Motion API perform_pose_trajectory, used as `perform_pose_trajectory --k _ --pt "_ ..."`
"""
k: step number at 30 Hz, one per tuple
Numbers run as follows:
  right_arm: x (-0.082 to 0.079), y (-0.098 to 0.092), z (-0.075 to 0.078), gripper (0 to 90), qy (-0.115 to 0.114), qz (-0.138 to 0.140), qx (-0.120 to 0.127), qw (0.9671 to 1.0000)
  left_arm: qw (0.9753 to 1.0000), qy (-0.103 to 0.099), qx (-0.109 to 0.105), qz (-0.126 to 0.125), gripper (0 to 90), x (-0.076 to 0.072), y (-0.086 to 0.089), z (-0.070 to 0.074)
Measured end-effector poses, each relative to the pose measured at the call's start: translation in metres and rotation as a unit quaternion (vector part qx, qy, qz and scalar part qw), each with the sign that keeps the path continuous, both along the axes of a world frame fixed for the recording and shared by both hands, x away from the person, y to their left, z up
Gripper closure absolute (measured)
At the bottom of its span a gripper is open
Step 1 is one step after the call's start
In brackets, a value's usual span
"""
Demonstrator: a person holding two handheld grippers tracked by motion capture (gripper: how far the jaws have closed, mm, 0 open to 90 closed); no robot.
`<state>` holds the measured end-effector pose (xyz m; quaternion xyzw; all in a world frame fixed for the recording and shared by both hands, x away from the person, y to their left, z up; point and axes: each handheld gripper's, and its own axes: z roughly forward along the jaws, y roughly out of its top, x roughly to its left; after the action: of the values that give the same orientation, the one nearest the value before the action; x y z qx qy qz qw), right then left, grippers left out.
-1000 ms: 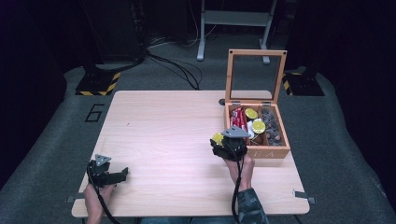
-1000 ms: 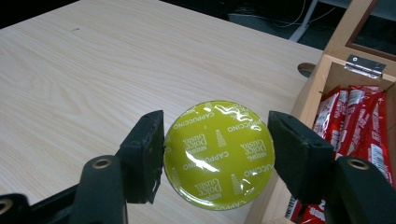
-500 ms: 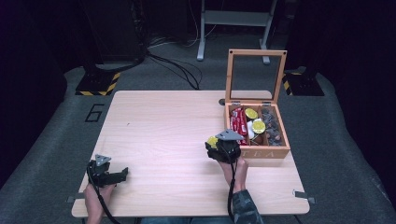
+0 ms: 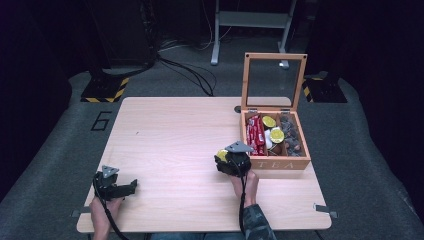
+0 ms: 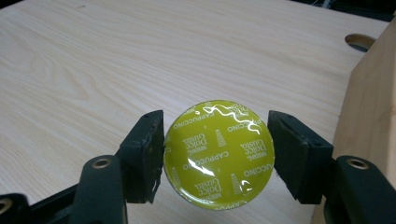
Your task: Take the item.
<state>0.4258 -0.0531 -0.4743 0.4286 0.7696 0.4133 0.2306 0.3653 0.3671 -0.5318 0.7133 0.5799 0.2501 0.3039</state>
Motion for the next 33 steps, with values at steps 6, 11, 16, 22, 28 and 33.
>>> perform_pose_trajectory --k 6,11,16,22,28,33 --pt "0.005 0.006 -0.011 37.6 0.011 0.0 -0.009 0.9999 1.0 0.0 0.0 0.0 2.3 0.0 0.0 0.0" --pt "0.01 0.011 -0.021 37.6 0.025 -0.002 -0.015 0.9996 1.0 0.0 0.0 0.0 2.3 0.0 0.0 0.0" --pt "0.013 0.018 -0.028 37.6 0.032 0.0 -0.031 0.999 1.0 0.0 0.0 0.0 2.3 0.0 0.0 0.0" --pt "0.014 0.024 -0.029 37.5 0.035 -0.003 -0.042 0.9985 1.0 0.0 0.0 0.0 2.3 0.0 0.0 0.0" --pt "0.018 0.025 -0.028 31.5 0.044 -0.009 -0.043 0.9981 1.0 0.0 0.0 0.0 2.3 0.0 0.0 0.0" --pt "0.017 0.024 -0.025 22.9 0.037 -0.004 -0.038 0.9986 1.0 0.0 0.0 0.0 2.3 0.0 0.0 0.0"
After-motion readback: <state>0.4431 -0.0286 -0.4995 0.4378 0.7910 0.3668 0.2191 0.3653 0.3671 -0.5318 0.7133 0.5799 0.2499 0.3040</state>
